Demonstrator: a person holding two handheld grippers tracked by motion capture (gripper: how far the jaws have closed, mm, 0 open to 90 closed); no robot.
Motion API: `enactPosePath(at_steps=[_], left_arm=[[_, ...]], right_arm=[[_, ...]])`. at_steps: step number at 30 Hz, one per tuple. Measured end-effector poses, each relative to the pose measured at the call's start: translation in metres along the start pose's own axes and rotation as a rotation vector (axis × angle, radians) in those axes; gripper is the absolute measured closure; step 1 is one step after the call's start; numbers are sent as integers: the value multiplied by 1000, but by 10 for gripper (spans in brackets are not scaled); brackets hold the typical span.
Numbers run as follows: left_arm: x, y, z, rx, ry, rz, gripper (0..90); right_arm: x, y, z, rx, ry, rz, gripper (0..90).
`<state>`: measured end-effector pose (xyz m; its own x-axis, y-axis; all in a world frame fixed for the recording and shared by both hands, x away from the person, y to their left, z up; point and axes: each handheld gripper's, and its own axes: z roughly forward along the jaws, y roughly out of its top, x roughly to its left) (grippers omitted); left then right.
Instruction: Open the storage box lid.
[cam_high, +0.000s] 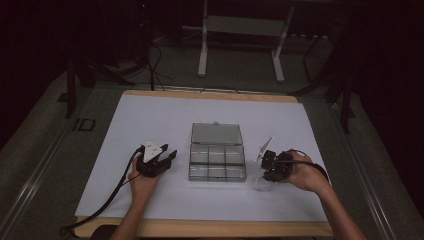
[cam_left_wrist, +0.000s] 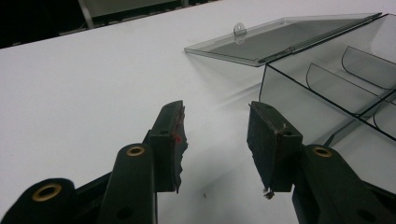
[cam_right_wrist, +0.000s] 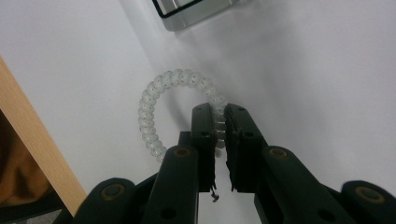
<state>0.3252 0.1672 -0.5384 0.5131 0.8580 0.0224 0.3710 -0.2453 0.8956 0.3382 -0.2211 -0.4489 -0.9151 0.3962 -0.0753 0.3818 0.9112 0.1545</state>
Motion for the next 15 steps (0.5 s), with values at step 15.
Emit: enactPosePath(at_steps=[15], left_arm=[[0, 0, 0, 0, 0, 0, 568]], right_arm=[[0, 14, -14, -25, -13, -23, 825]])
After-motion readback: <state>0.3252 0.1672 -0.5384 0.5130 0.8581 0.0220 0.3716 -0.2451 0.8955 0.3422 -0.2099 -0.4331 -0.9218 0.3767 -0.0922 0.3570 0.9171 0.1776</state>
